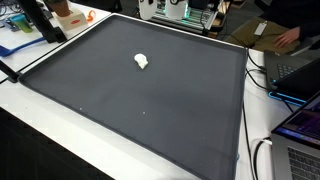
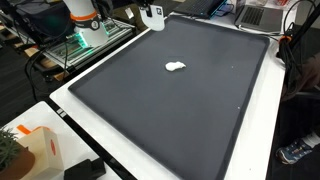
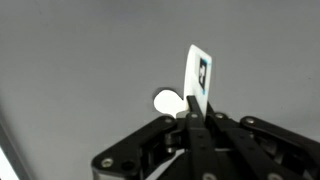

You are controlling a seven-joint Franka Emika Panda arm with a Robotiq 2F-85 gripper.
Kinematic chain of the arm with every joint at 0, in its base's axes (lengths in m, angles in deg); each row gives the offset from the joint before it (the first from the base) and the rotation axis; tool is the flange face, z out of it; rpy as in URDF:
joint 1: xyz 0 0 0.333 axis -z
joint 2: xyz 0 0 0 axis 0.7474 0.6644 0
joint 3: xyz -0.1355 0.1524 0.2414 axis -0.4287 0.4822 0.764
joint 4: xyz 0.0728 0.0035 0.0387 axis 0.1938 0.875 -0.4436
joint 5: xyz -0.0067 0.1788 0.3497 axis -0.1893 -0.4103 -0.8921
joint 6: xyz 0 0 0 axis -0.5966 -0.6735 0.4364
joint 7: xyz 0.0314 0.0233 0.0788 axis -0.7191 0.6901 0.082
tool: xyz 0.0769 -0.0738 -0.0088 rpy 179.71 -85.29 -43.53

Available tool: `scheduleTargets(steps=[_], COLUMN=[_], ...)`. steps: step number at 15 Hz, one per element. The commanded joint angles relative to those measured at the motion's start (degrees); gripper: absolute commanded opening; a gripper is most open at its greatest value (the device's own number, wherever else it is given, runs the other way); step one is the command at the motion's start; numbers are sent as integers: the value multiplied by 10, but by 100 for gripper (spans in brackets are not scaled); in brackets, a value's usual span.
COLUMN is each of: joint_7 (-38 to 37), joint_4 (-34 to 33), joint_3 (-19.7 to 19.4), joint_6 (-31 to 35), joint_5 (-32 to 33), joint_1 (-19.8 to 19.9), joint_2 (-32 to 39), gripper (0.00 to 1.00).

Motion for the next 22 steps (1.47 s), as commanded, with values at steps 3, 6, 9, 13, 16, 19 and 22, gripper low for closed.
scheduleTargets(steps=[3,6,9,13,16,19,22], joint_7=[-225,-158,-184,-170,-232,-319,-382], joint_4=[34,15,24,18,15,11,6], joint_3=[102,55,65,58,69,79,82], joint_6=[112,50,69,66,83,105,119], joint_5=[89,47,66,60,78,103,105], joint_1=[53,-3,6,0,15,31,34], joint_2=[37,65,61,67,73,85,103], gripper=[1,1,4,4,1,1,1])
